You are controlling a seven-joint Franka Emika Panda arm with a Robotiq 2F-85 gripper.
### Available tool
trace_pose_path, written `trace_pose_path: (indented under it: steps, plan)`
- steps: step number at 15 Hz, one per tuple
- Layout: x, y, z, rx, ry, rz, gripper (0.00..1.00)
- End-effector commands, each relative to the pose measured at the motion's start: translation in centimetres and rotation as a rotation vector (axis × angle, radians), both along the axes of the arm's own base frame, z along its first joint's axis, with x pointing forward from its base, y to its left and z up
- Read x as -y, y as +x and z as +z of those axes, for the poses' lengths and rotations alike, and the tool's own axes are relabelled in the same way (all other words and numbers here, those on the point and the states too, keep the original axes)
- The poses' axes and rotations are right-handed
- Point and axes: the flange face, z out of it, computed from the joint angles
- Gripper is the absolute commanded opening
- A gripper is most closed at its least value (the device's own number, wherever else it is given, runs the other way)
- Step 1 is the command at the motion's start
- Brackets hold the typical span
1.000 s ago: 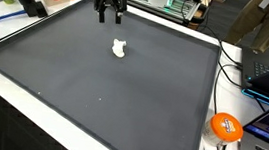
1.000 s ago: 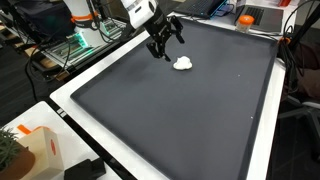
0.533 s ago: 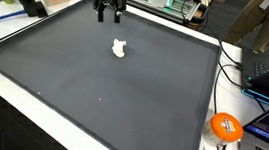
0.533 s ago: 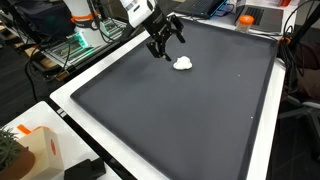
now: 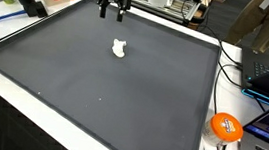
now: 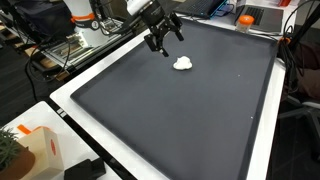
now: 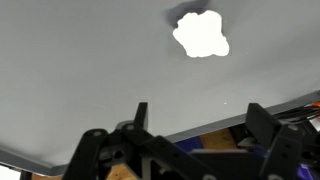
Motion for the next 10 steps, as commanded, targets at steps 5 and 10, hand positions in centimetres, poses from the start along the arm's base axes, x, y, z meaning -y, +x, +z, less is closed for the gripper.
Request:
trace_pose_path:
  steps: [5,10]
  plan:
    - [-3.4,-1.8,3.5,0.051,-0.101,-0.017,1.0]
    - [-2.9,-0.9,3.4,0.062,-0.113,-0.01,1.0]
